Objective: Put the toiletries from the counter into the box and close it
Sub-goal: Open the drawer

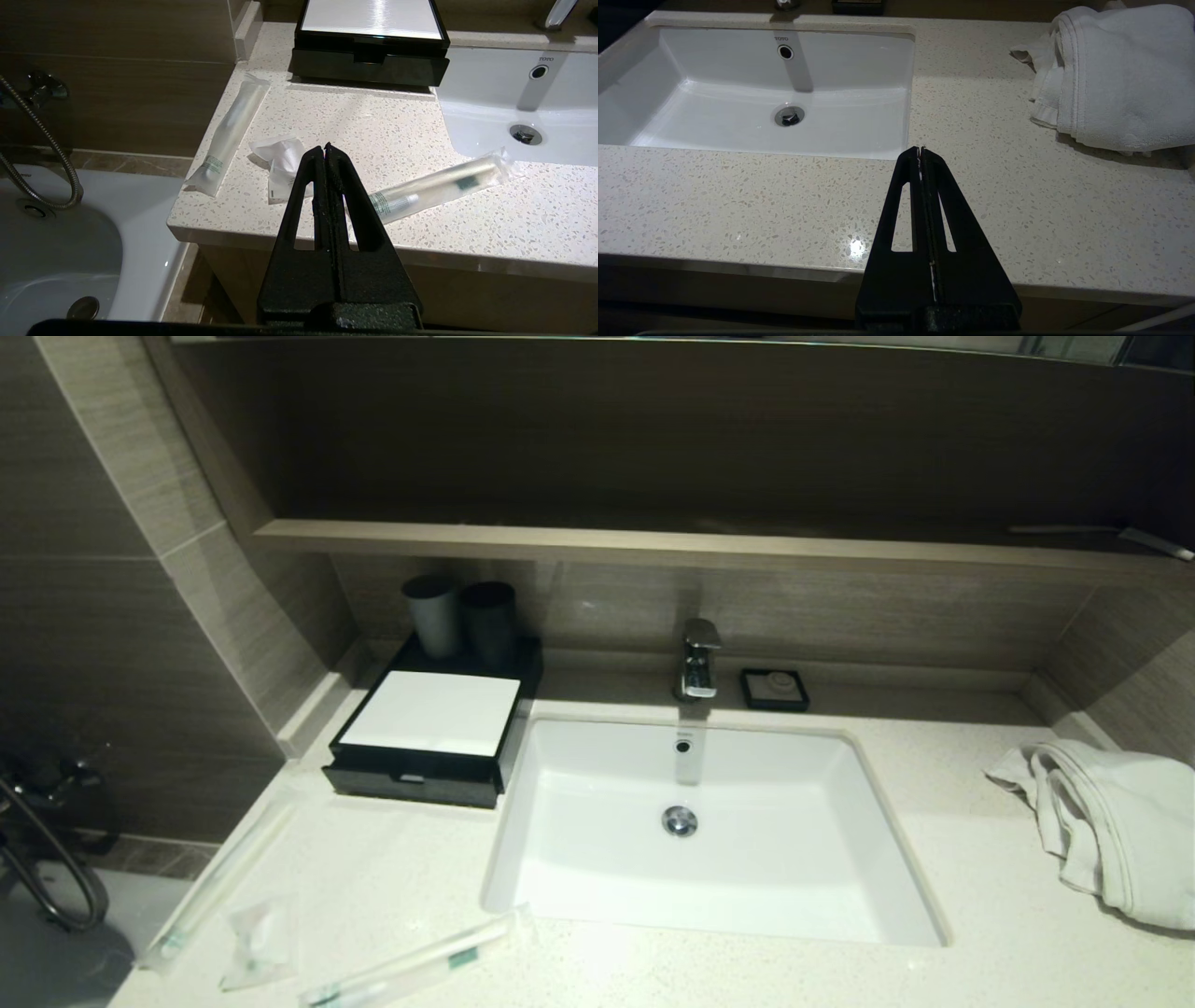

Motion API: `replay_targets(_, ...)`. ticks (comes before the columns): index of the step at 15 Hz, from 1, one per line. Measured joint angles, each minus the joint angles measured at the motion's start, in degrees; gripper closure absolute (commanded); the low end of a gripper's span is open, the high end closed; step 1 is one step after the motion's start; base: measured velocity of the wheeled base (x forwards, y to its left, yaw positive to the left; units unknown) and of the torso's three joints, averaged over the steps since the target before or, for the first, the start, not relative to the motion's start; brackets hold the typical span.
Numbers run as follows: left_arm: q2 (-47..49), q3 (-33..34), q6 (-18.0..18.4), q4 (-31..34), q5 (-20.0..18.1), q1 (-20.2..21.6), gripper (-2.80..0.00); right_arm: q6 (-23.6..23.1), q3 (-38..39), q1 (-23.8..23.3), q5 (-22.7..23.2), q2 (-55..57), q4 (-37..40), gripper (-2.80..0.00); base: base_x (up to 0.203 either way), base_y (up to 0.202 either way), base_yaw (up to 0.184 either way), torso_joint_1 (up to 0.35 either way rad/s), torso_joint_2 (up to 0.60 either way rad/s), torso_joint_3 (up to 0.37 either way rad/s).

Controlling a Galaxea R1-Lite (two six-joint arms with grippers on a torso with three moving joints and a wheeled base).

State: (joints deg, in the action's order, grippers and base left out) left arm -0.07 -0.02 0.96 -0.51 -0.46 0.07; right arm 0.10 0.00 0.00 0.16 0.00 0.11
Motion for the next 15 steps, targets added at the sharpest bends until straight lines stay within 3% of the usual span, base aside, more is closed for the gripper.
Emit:
replay_targets(6, 0.0, -0.87, 0.16, 0.47, 0.18, 0.0, 0.0, -0.01, 0.0, 0.0, -0.02, 0.0, -0.01, 0.0, 0.0, 0.0, 0.0, 0.0, 0.0, 0.0)
replay_targets(15, 0.0, -13.37, 0.18, 9.89, -0.28, 0.0, 0.0, -0.01, 0.0, 0.0, 0.0, 0.0, -0.01, 0.0, 0.0, 0.0, 0.0, 0.0, 0.0, 0.0)
